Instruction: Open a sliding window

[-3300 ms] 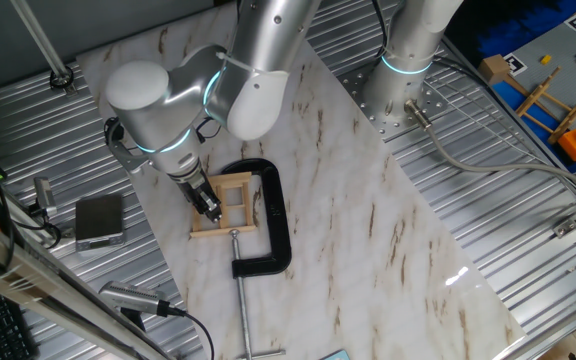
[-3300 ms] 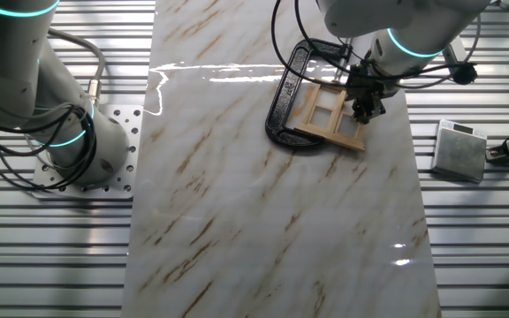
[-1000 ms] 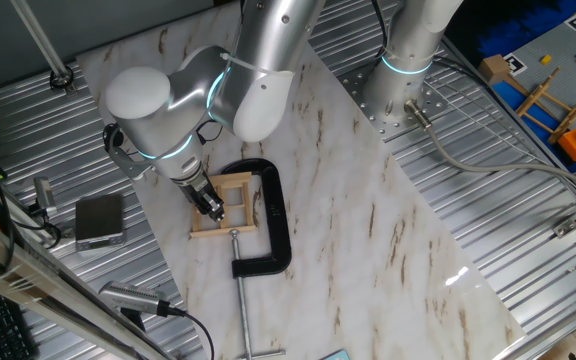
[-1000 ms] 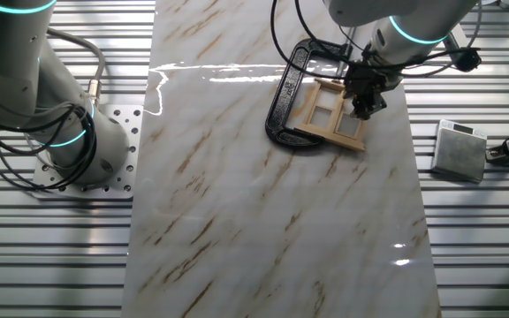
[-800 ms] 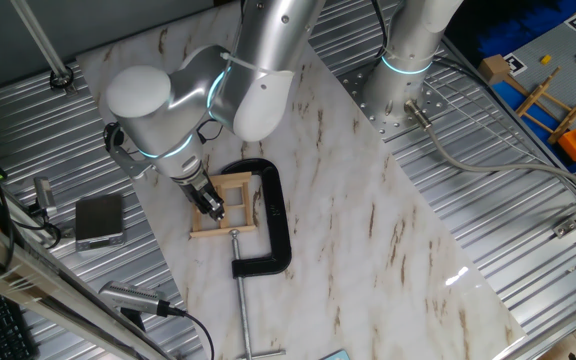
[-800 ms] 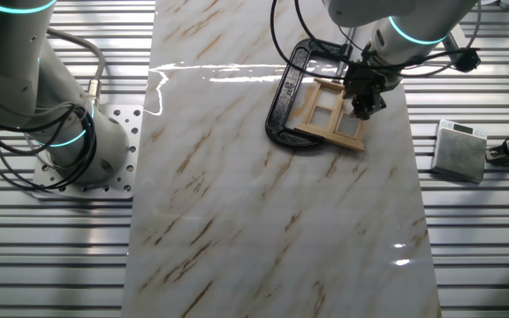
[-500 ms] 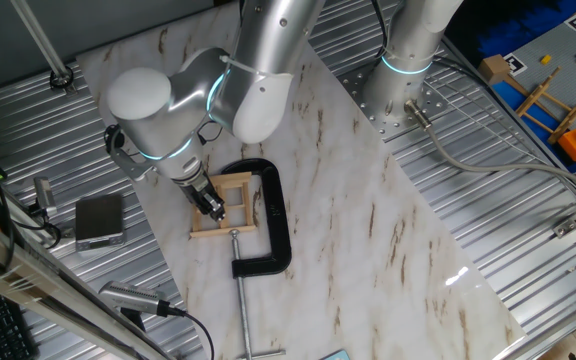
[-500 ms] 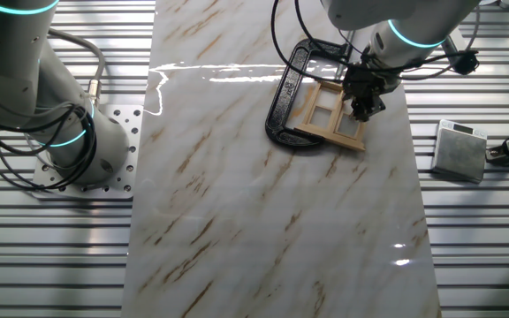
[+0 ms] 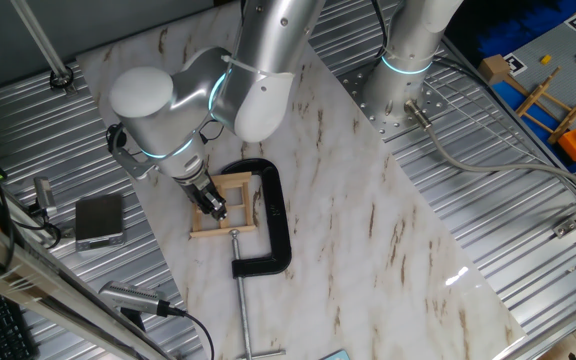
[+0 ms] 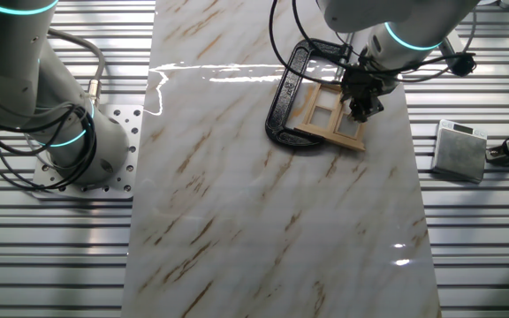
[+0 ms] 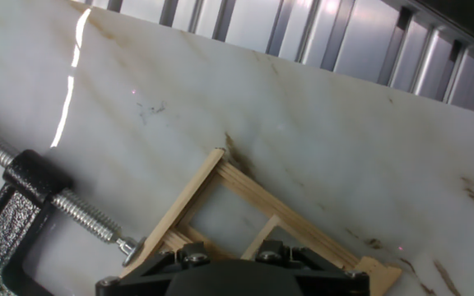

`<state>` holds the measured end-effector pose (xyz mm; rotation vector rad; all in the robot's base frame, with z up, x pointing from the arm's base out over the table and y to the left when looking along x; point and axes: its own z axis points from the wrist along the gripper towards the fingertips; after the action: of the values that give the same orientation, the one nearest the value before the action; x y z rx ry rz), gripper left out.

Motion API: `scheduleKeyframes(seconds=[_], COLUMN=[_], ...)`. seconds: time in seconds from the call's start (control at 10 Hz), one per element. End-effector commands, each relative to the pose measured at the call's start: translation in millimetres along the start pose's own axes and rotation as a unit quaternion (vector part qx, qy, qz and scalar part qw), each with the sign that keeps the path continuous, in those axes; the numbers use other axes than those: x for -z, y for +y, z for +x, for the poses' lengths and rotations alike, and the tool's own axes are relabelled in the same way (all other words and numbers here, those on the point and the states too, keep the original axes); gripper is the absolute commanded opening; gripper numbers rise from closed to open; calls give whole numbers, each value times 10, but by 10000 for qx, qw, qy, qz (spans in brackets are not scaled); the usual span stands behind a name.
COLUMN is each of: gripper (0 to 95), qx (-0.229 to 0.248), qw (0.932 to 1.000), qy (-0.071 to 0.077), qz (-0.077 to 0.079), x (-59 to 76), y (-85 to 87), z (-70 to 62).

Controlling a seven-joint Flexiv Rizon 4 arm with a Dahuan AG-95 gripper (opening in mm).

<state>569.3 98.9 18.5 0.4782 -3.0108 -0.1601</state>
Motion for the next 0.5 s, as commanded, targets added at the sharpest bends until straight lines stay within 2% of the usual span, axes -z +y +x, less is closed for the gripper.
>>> scheduleKeyframes(seconds=[0.1, 0.2, 0.3, 0.5], gripper=[380, 380, 570, 570], qx=[20, 40, 56, 100], qw=[10000, 10000, 10000, 9999], qy=[-2, -3, -3, -11], qz=[-26, -26, -25, -39], x=[-4, -2, 5, 3], y=[2, 4, 8, 9], z=[1, 2, 4, 0])
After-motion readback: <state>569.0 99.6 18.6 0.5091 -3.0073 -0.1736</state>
